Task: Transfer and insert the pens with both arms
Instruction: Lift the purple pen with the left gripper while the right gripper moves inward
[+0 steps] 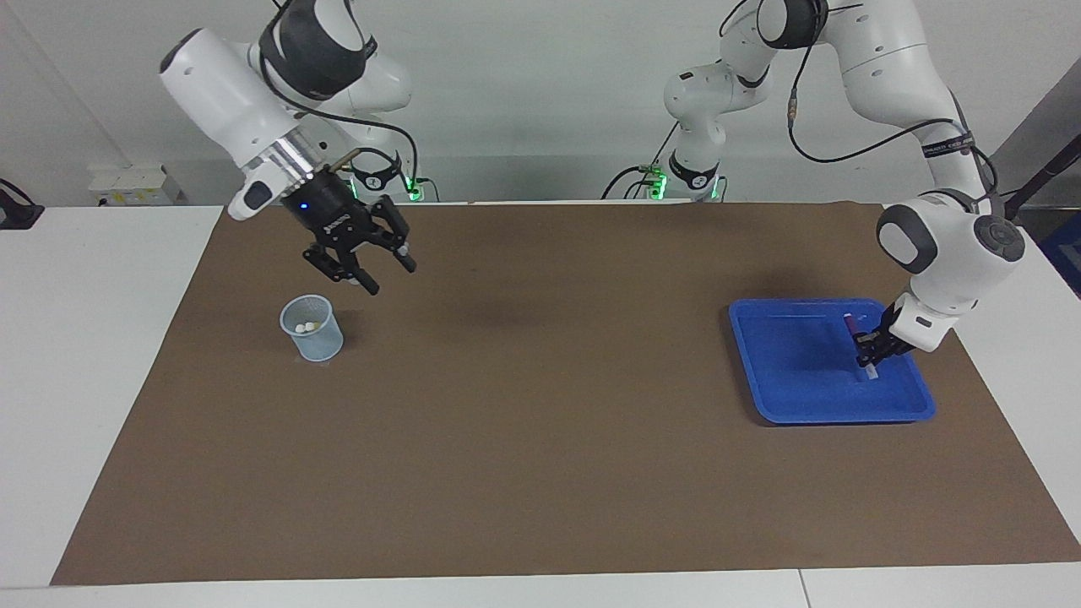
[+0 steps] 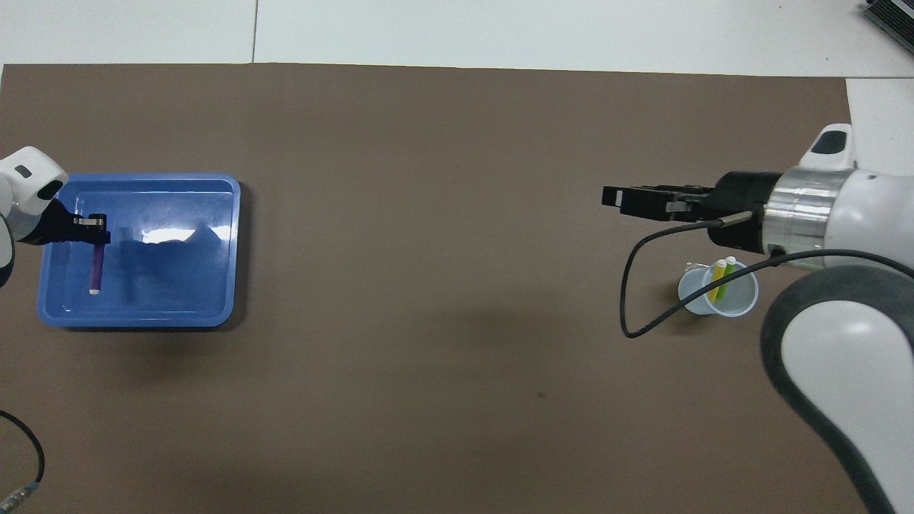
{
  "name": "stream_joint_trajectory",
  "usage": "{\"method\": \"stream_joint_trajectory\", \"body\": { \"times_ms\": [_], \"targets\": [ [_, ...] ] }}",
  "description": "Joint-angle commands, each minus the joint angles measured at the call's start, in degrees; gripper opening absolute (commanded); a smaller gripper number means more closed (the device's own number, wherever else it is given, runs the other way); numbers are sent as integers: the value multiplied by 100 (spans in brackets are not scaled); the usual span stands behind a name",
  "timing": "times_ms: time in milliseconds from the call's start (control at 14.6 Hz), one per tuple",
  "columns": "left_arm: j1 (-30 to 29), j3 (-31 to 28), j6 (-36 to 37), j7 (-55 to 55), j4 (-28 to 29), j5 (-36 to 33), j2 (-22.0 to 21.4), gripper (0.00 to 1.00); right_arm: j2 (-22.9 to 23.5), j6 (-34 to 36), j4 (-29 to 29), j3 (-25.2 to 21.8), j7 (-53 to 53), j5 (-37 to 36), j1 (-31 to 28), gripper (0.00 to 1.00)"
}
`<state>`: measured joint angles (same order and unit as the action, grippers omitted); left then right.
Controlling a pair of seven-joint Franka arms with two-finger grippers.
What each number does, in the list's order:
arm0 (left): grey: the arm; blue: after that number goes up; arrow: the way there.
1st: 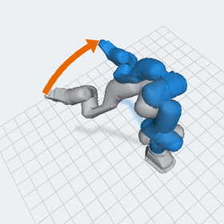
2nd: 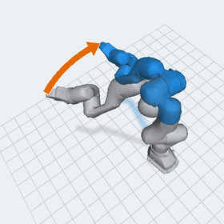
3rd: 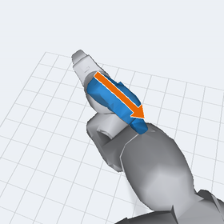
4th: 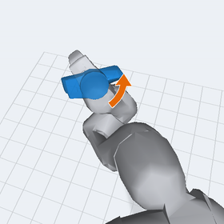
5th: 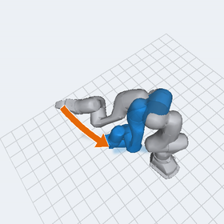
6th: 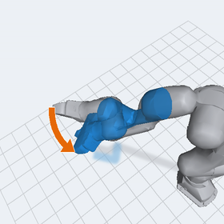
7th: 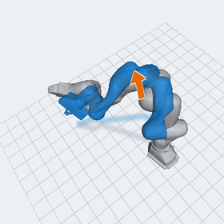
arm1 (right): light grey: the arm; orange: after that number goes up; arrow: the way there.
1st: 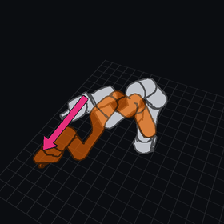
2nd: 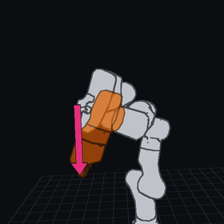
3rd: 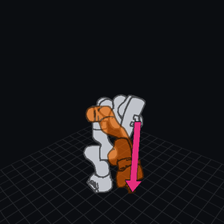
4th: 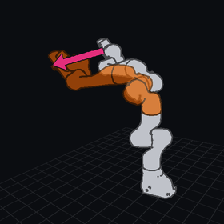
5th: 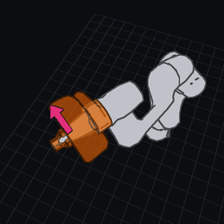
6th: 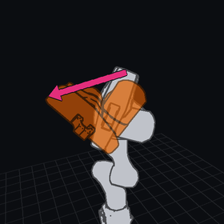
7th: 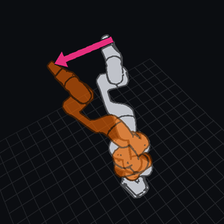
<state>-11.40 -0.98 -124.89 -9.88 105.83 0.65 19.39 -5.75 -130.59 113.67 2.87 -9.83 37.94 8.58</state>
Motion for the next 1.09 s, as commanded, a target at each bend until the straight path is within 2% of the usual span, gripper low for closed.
{"method": "stream_joint_trajectory", "body": {
  "times_ms": [0, 68, 137, 410, 547, 820, 1025],
  "targets": [
    [164, -42, 630, 599, 17, 293, -408, 0, 12, -142, 6, -6, 707, 108, 309, 73],
    [208, -42, 893, 897, 26, 347, -558, 0, 4, -151, 6, -6, 1006, 108, 415, 84],
    [217, -34, 1201, 1274, 26, 426, -690, 0, 4, -160, 6, -6, 1314, 108, 512, 100],
    [366, -34, 2107, 2803, 43, 1409, -1243, 0, 30, -520, -3, 3, 2113, 126, 819, 100],
    [515, -34, 2363, 3813, 44, 1884, -1481, 0, 135, -1237, 6, 11, 2441, 135, 1248, 100],
    [937, -34, 2364, 5730, 114, 2447, -1894, 0, 390, -1899, -21, 29, 2906, 152, 1883, 100],
    [1200, -34, 2268, 6812, 341, 2816, -2271, 0, 530, -2119, -152, 29, 3328, 844, 2199, 100]
  ]
}}
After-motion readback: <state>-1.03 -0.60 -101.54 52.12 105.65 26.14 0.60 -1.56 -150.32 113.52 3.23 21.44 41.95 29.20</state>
